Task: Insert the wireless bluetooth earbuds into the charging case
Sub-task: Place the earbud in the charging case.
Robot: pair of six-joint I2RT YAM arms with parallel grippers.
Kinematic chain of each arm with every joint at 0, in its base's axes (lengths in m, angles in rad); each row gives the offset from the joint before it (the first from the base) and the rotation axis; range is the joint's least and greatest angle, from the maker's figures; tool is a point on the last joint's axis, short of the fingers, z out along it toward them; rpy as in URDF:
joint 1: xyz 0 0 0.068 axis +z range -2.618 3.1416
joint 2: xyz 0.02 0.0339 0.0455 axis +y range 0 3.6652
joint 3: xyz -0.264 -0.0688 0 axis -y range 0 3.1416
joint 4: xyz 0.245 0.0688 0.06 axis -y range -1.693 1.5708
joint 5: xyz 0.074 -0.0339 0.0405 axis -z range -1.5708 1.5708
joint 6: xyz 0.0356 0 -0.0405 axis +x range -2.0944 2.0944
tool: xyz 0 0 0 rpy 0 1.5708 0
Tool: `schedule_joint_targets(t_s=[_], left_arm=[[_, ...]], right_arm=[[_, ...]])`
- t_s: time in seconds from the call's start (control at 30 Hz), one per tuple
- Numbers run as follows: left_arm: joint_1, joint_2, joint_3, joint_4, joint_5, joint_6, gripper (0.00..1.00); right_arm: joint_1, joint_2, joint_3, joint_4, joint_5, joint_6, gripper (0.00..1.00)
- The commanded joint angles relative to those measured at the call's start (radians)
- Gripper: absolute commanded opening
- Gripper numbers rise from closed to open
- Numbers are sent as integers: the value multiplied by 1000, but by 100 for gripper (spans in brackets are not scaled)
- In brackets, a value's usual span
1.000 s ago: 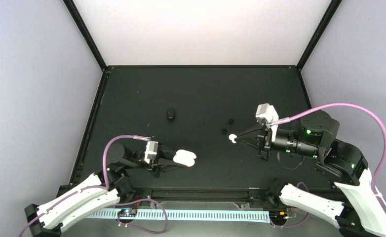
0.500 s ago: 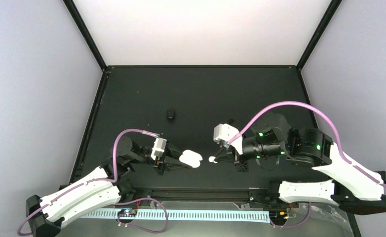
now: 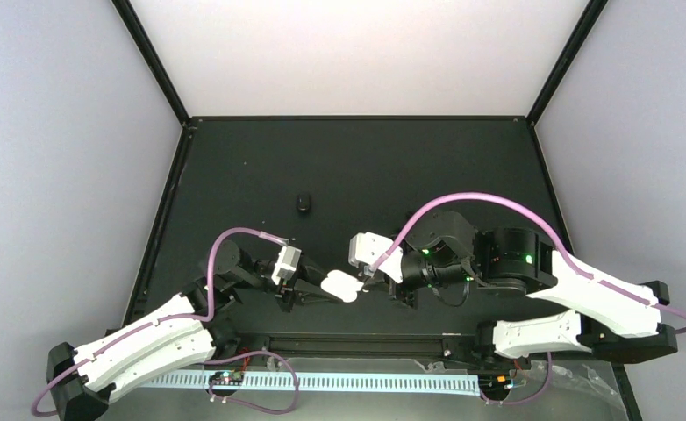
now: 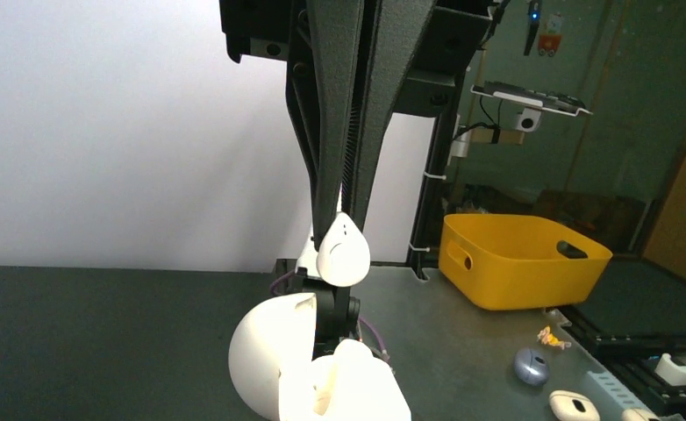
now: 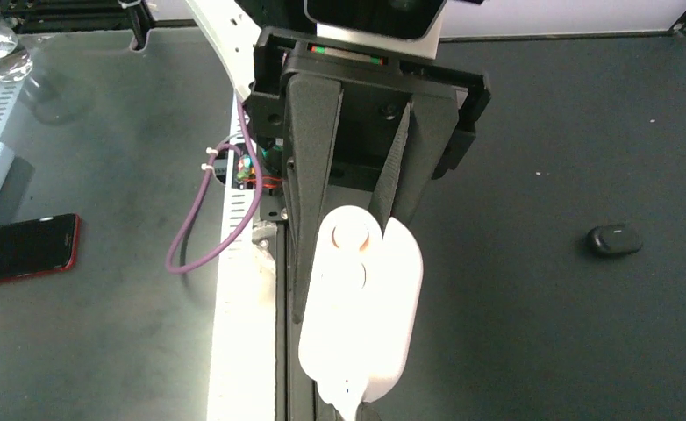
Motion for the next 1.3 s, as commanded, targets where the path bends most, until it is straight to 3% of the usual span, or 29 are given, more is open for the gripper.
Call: schedule_joint_targets(t_s=[0.0, 1.27], left_arm=[[-2, 6, 49, 40, 9, 9, 2], [-2, -34, 42, 74, -42, -36, 2]], right_arm=[[15, -1, 9, 61, 20, 18, 1], [65, 49, -61, 103, 86, 70, 1]])
